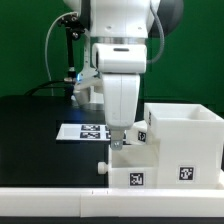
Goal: Assemble drawer
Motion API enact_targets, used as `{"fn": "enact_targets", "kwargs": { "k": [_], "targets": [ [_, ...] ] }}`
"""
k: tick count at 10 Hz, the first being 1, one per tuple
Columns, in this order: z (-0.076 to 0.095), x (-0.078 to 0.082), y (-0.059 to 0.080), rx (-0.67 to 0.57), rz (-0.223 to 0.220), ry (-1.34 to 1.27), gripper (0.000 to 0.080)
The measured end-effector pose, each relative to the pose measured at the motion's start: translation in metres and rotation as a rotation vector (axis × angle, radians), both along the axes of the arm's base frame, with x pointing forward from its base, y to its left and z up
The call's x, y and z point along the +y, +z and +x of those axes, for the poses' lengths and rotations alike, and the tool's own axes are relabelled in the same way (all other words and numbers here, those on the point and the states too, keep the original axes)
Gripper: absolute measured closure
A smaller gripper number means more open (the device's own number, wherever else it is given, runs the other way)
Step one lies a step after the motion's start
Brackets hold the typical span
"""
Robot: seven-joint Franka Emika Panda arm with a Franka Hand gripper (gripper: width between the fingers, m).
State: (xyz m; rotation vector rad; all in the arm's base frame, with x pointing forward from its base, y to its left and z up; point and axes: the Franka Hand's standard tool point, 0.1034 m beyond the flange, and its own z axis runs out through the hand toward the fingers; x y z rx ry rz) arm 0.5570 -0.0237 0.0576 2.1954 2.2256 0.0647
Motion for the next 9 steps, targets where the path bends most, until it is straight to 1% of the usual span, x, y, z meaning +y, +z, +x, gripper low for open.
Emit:
{"fn": "enact_targets", "kwargs": {
  "k": [1, 2, 3, 4, 5, 6, 9],
  "targets": [
    [0.003, -0.021, -0.011, 0.005, 0.041, 0.015, 0.0153],
    [0.007, -0.035, -0.021, 0.009, 0.075, -0.002, 0.0153],
    [0.008, -0.045, -0.029, 0.016, 0.101, -0.004, 0.0153],
    [0.007, -0.051, -0.034, 0.018, 0.132, -0.013, 0.0151],
    [0.004, -0.048, -0.036, 0.021, 0.139, -0.027, 0.0151],
    [0.000, -0.041, -0.038, 0.022, 0.142, -0.033, 0.0151],
    [-0.026, -0.016, -0.048, 0.040, 0.152, -0.072, 0.0151]
  ]
}}
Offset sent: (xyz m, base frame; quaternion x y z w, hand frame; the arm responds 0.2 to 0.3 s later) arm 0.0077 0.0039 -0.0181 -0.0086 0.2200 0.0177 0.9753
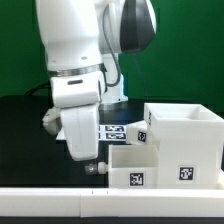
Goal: Assemble drawer
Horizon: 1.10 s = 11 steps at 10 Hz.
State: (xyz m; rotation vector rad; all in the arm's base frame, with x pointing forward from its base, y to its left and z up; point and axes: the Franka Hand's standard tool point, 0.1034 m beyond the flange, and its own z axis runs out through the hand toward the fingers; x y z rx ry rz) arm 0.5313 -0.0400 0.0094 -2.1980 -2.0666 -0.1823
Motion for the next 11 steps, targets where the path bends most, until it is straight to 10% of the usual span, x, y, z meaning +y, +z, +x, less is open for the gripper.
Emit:
{"fn": "enact_targets", "kwargs": {
  "k": [7, 11],
  "targets": [
    [-0.004, 0.076, 0.001, -0.001, 0.047, -0.093, 0.0151],
    [-0.004, 0.074, 0.002, -0.006, 0.045, -0.124, 0.0151]
  ]
}}
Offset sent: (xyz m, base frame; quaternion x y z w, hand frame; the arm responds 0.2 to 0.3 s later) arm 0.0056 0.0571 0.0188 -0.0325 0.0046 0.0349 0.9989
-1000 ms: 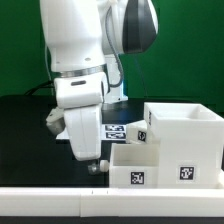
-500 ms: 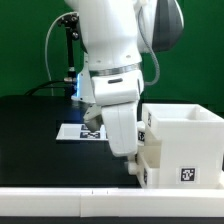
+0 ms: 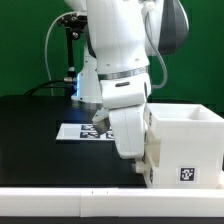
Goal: Assemble drawer
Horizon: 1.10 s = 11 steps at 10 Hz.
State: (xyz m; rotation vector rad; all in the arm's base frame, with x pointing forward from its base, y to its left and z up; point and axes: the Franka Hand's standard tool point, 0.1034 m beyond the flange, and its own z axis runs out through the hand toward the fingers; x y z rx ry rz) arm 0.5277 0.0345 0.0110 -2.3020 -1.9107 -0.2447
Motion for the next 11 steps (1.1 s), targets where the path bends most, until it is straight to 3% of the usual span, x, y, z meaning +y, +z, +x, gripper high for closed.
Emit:
{"fn": "enact_targets", "kwargs": {
  "k": [2, 4, 6, 11],
  "targets": [
    [0.002, -0.012, 0.002, -0.005, -0.004, -0.015, 0.0151],
    [0.008, -0.028, 0.017, -0.023, -0.023, -0.034, 0.0151],
    [0.009, -0.031, 0.024, -0.029, -0.033, -0.065, 0.0151],
    [0.007, -0.031, 0.021, -0.023, -0.031, -0.066, 0.0151]
  ]
}}
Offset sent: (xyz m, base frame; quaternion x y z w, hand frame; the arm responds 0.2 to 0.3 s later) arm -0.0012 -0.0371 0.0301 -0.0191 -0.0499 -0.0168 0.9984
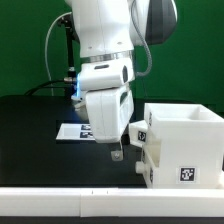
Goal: Assemble drawer
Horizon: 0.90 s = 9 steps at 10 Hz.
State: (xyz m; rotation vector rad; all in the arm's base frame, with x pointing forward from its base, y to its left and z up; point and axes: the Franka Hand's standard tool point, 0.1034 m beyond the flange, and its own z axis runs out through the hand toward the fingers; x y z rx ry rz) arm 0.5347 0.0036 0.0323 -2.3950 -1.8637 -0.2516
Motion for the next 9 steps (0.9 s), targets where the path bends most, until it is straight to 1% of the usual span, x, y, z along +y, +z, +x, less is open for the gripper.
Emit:
{"fn": "enact_targets", "kwargs": {
  "k": [3, 4, 5, 6, 7, 8, 9],
  "targets": [
    [-0.001, 0.000, -0.001, 0.001, 0.000, -0.001, 0.0151],
    [-0.006, -0.003, 0.004, -0.006, -0.008, -0.011, 0.0151],
    [-0.018, -0.005, 0.012, -0.016, -0.021, -0.052, 0.0151],
    [-0.038, -0.005, 0.021, -0.011, -0.035, -0.105, 0.0151],
    [-0.056, -0.002, 0.029, -0.003, -0.044, -0.175, 0.0151],
    [-0.063, 0.002, 0.038, -0.002, -0.048, -0.232, 0.0151],
    [-0.062, 0.006, 0.040, -0.021, -0.049, -0.225, 0.0151]
  ]
}}
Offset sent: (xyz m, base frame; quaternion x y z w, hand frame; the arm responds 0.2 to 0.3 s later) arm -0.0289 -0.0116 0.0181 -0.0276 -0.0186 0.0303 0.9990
